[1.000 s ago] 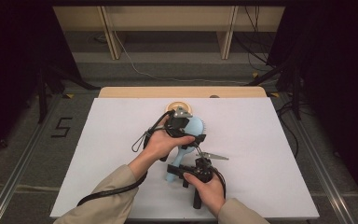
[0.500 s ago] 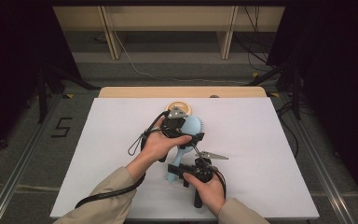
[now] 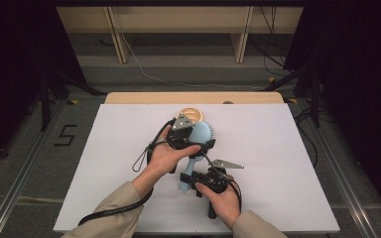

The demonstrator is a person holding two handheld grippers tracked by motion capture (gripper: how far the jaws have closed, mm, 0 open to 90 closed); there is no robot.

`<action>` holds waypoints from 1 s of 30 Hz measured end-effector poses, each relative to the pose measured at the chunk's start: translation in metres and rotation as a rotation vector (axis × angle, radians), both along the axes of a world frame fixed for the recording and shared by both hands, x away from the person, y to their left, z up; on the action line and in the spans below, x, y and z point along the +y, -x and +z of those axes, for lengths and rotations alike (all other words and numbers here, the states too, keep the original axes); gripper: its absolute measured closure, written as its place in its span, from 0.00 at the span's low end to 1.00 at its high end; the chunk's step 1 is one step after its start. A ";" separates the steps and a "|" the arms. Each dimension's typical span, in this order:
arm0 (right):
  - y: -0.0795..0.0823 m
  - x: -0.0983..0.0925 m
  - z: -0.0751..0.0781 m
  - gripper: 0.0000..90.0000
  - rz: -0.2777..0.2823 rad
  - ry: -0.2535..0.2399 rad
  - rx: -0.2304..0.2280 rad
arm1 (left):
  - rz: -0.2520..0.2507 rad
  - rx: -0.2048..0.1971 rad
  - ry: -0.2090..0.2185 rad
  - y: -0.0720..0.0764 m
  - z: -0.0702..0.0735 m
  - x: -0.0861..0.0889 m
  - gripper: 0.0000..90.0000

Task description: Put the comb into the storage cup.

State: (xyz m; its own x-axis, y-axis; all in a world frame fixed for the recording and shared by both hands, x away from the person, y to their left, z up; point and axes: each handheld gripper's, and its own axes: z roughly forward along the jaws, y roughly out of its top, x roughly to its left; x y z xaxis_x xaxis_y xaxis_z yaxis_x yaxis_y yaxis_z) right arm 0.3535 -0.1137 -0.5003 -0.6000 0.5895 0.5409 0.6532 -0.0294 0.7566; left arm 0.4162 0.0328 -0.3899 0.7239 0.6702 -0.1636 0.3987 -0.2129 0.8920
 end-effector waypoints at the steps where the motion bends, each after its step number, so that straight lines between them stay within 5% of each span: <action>1: 0.000 0.000 0.000 0.67 -0.001 0.004 -0.005 | 0.000 -0.003 0.000 0.000 0.000 0.001 0.21; 16: -0.004 -0.002 0.007 0.45 0.003 0.148 -0.151 | 0.054 -0.111 0.009 0.011 -0.001 0.006 0.21; 24: -0.005 -0.003 0.012 0.27 0.014 0.176 -0.223 | 0.084 -0.143 0.015 0.009 0.002 0.009 0.21; 30: -0.006 -0.008 0.015 0.23 0.031 0.194 -0.244 | 0.097 -0.150 0.015 0.007 0.002 0.011 0.21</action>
State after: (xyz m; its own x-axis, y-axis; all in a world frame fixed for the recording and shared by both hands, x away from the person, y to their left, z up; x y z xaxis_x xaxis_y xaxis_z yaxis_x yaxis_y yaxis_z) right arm 0.3600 -0.1215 -0.4855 -0.7177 0.6471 0.2575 0.4495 0.1480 0.8809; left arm 0.4091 0.0436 -0.3877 0.6733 0.7362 -0.0686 0.2786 -0.1666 0.9458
